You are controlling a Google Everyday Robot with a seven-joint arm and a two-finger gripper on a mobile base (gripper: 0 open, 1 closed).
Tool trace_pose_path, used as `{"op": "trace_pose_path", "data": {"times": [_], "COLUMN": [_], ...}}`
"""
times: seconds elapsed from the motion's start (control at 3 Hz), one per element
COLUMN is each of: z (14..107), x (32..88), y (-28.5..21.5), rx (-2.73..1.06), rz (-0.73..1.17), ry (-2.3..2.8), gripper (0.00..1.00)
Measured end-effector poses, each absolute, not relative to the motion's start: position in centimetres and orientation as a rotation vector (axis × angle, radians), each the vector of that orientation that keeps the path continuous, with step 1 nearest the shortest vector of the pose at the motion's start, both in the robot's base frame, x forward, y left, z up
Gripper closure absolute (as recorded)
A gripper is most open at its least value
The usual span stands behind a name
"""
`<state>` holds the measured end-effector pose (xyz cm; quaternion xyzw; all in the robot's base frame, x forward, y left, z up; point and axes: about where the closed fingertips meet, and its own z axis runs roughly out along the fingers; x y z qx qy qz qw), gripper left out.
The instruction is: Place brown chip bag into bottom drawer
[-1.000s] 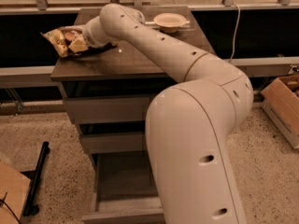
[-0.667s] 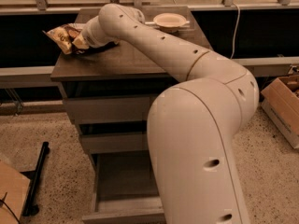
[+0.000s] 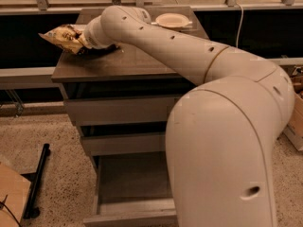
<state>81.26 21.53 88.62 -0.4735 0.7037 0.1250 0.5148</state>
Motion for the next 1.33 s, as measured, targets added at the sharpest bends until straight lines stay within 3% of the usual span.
{"op": "trace_pose_path", "data": {"times": [0.67, 1.33], "z": [93.4, 92.5], "x": [72.3, 65.4], "y": [17.3, 13.8], "rx": [-1.044, -0.980], "rz": [0.440, 0.678], "ry": [1.633, 1.571], "gripper": [1.00, 1.00]}}
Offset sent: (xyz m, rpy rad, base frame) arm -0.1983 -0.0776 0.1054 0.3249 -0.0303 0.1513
